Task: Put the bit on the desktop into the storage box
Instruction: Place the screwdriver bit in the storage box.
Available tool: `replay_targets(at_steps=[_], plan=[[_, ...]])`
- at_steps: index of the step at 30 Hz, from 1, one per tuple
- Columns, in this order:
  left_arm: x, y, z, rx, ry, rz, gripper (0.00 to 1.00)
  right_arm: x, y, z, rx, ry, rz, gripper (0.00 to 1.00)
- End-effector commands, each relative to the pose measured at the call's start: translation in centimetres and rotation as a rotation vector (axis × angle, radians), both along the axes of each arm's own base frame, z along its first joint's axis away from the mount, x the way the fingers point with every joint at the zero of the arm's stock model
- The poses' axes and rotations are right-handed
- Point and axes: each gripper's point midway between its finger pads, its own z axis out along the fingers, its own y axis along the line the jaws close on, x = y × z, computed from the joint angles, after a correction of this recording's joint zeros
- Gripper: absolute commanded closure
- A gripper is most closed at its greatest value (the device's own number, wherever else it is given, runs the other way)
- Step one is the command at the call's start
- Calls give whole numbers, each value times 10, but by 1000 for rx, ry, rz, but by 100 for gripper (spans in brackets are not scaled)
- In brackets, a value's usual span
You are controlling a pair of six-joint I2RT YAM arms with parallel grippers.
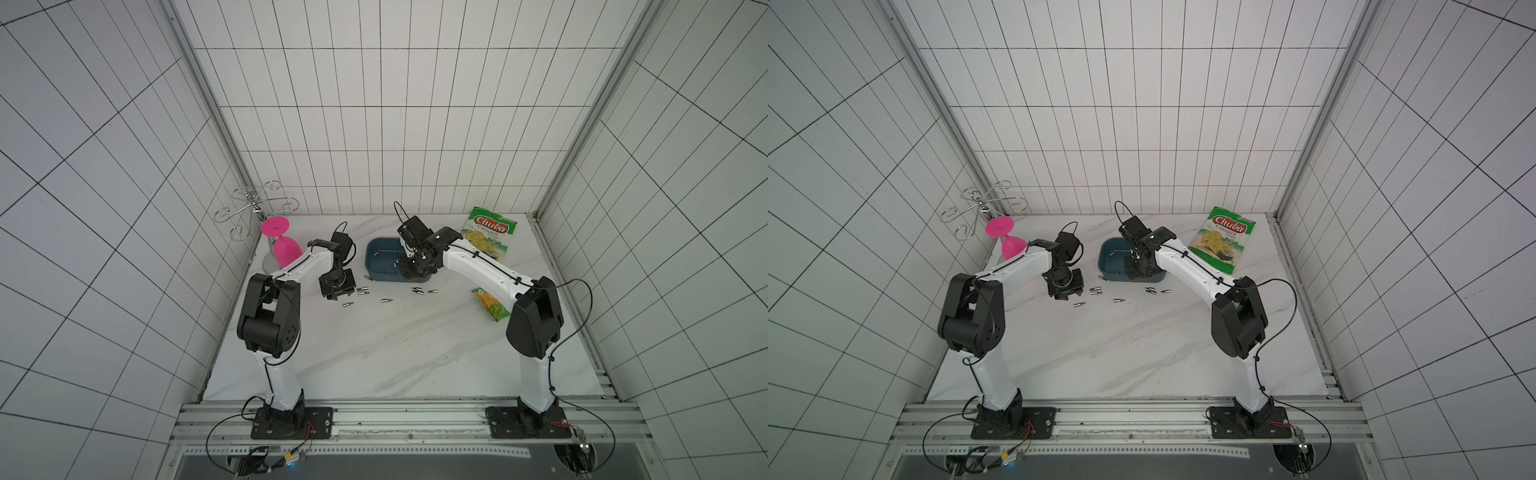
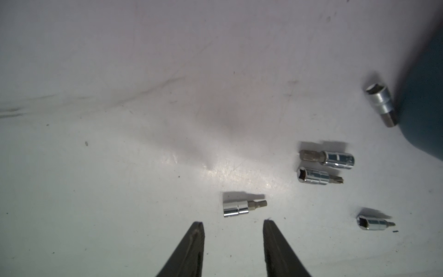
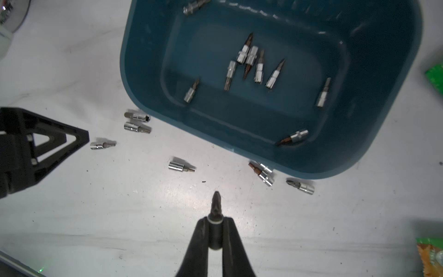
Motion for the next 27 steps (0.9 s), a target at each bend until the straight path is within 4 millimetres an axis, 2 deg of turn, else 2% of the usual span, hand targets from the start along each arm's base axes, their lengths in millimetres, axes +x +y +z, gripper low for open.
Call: replay_targets(at_steps=[1, 7, 13, 18, 27], plan=[[6, 8, -10, 35, 1, 19, 54, 20, -9, -15, -65, 15, 10, 100], [8, 17, -16, 45, 15, 36, 50, 57, -11, -20, -74, -3, 1, 100], [9, 16, -23, 42, 37, 27, 49, 82, -19, -38, -75, 29, -22, 100], [5, 14, -29, 34, 56, 21, 49, 93, -22, -55, -75, 59, -26, 100], [1, 10, -27, 19, 59, 15, 49, 95, -22, -90, -104, 121, -13, 100]])
